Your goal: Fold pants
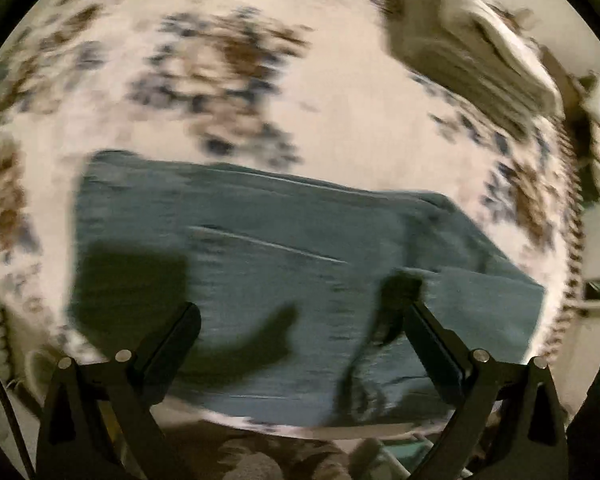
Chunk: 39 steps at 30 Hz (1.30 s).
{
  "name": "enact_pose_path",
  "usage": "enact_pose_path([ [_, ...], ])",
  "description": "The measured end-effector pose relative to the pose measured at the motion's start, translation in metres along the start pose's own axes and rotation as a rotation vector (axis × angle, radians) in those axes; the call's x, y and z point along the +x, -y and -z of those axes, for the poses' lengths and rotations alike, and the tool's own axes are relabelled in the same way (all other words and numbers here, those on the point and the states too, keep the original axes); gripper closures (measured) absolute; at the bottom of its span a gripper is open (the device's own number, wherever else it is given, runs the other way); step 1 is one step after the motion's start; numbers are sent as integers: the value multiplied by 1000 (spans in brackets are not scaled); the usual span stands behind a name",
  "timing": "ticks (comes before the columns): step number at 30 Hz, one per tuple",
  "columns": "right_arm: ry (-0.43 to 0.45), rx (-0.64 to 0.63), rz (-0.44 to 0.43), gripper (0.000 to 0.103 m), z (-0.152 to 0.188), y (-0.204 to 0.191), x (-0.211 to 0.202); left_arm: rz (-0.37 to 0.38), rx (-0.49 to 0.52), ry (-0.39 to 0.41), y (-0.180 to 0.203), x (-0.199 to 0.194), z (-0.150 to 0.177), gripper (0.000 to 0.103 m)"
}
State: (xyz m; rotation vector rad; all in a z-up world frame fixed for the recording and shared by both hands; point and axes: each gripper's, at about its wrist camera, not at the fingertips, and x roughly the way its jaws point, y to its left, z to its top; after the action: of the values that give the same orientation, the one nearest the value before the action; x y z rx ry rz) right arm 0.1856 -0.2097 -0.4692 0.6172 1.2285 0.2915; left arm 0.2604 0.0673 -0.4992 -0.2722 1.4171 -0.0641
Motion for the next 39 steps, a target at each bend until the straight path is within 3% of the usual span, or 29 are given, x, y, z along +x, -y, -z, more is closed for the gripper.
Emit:
enact_pose_path([
  [2, 21, 87, 72, 24, 0, 31, -18, 30, 36, -37, 19, 19, 1, 0],
  [5, 29, 214, 197, 24, 4, 82, -35, 11, 95, -119, 49, 61, 7, 1],
  [7, 23, 287, 260, 24, 9, 111, -41, -4, 143, -144, 62, 78, 11, 17],
  [9, -4, 336, 316, 24, 10, 137, -46, -45, 226, -130, 77, 87, 17, 58],
  [12, -47, 355, 349, 24, 17, 153, -40, -49, 283, -95, 87, 83, 28, 90],
  [17, -83, 300, 414, 24, 18, 155, -29, -20, 210, -69, 72, 60, 27, 96],
  [20, -100, 294, 428, 24, 12, 154, -18, -27, 194, -70, 67, 56, 27, 96],
  [24, -133, 277, 467, 24, 3, 146, -4, -71, 197, -96, 60, 78, 27, 92],
  [28, -172, 238, 547, 24, -1, 129, 8, -108, 184, -58, 66, 64, 26, 88],
  [31, -166, 167, 630, 15, -1, 108, 17, -149, 177, -16, 68, 46, 27, 59],
  [33, -155, 127, 676, 13, 0, 92, 21, -184, 189, 6, 69, 35, 26, 18],
  [39, -89, 50, 700, 7, 4, 46, 19, -249, 185, 92, 55, -7, 24, 3],
])
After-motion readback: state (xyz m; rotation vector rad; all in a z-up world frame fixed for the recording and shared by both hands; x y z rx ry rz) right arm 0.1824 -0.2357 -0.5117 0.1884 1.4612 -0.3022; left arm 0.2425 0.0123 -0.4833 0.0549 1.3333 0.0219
